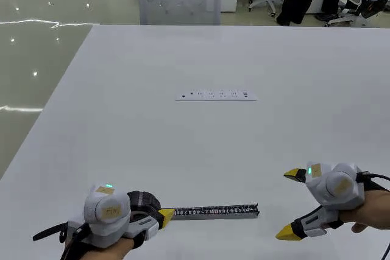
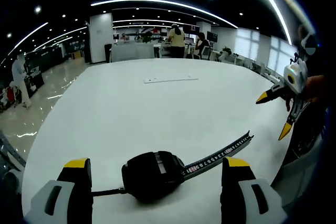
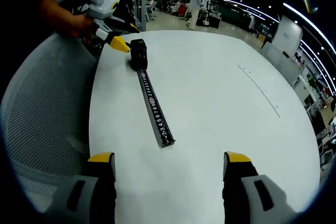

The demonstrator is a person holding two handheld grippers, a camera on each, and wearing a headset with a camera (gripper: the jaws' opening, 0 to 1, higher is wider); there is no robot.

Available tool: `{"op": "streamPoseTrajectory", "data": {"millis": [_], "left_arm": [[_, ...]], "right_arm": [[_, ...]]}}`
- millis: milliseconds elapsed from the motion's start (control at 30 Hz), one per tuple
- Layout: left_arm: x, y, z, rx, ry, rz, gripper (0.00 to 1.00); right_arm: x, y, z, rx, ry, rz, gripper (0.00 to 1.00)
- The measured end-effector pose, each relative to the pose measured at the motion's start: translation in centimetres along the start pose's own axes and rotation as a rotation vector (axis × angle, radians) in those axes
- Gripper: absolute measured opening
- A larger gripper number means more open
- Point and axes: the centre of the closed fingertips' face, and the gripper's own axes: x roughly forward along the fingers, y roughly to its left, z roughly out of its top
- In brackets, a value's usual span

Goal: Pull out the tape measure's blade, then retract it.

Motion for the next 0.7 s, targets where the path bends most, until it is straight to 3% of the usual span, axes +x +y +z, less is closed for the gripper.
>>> {"op": "streamPoseTrajectory", "data": {"millis": [133,167,267,400,433,700], "left_arm": [[0.1,0.2,-0.4,0.039,-0.027,0.02,1.0],[0.1,0.2,-0.4,0.034,-0.045,0.014,1.0],[0.3,0.5,-0.6,-0.004,-0.035,0.018,1.0],[0.5,0.8,-0.5,-0.016,-0.046,0.029,1.0],[0.5,0.7,-0.6,-0.017,-0.043,0.027,1.0],[0.7,-0.1,-0.8,0.009,-0.051,0.002,1.0]], "right_arm": [[0.7,-0.1,0.3,-0.072,0.033,0.046,0.8],[1.0,0.1,0.4,-0.09,0.037,0.072,0.79],[1.5,0.4,0.5,-0.132,0.069,0.121,0.7],[2.3,0.4,0.7,-0.173,0.105,0.14,0.63],[2.5,0.6,0.6,-0.18,0.117,0.165,0.59],[4.5,0.4,0.7,-0.206,0.146,0.177,0.42]]}}
